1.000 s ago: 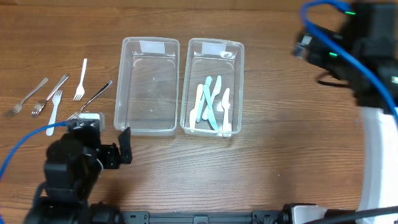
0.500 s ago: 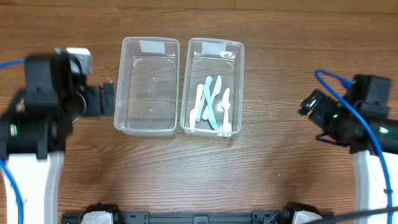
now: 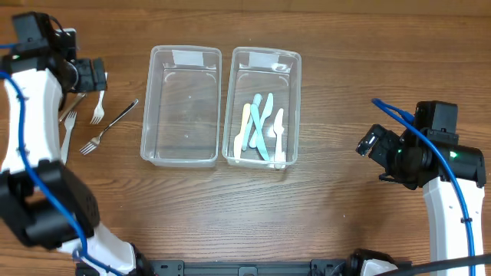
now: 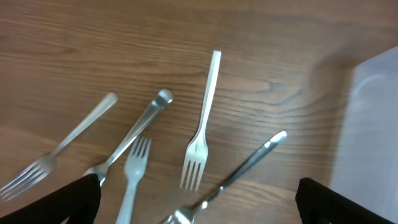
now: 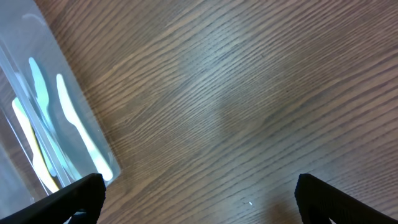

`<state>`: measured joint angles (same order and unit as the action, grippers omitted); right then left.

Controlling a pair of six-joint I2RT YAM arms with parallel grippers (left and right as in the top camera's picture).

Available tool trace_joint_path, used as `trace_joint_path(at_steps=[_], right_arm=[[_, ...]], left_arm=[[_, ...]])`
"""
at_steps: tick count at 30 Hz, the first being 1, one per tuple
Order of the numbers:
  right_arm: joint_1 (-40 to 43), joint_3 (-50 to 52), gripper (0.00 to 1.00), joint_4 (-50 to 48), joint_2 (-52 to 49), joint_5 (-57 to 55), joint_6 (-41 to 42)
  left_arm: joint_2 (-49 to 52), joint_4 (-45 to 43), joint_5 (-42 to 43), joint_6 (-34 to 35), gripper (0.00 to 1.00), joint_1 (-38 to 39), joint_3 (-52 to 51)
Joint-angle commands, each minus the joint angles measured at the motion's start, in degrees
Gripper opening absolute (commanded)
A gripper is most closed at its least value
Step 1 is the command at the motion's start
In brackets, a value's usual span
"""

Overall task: Pack container
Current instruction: 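Retract the right arm and move the left gripper to the white fork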

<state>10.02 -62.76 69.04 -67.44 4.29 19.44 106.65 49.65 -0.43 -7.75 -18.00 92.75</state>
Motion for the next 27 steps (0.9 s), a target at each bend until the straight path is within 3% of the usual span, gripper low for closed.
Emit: trace_joint_path(at_steps=[1,10,19,22,26,27], right_arm=[[-0.33,-0.22,1.00,-0.22,0.83,0.35,-0.68],[-0.33,-0.22,1.00,-0.20,0.83,0.35,-1.29],[-0.33,-0.22,1.00,-0.28,0.83,0.31,-1.53],[-0.33,-0.22,1.00,-0.26,0.83,0.31,-1.73],[-0.33,-0.22,1.00,-0.24,0.83,0.31,-1.73],[-0.33,-0.22,1.00,-0.22,0.83,0.33,-1.73]], left_arm=[[7.32,-1.44,1.62,-3.02,1.00,0.09,1.29],[19.71,-4.92,4.52,-4.07,1.00,0.00,1.29],[20.79,-9.03,6.47,-4.04,0.96,0.02,1.27],[20.79,-7.85,6.43,-4.04,0.80,0.02,1.27],[20.79,-5.95,6.40,-4.02,0.50,0.02,1.27],[20.79,-5.49,6.38,-4.04,0.47,0.02,1.27]])
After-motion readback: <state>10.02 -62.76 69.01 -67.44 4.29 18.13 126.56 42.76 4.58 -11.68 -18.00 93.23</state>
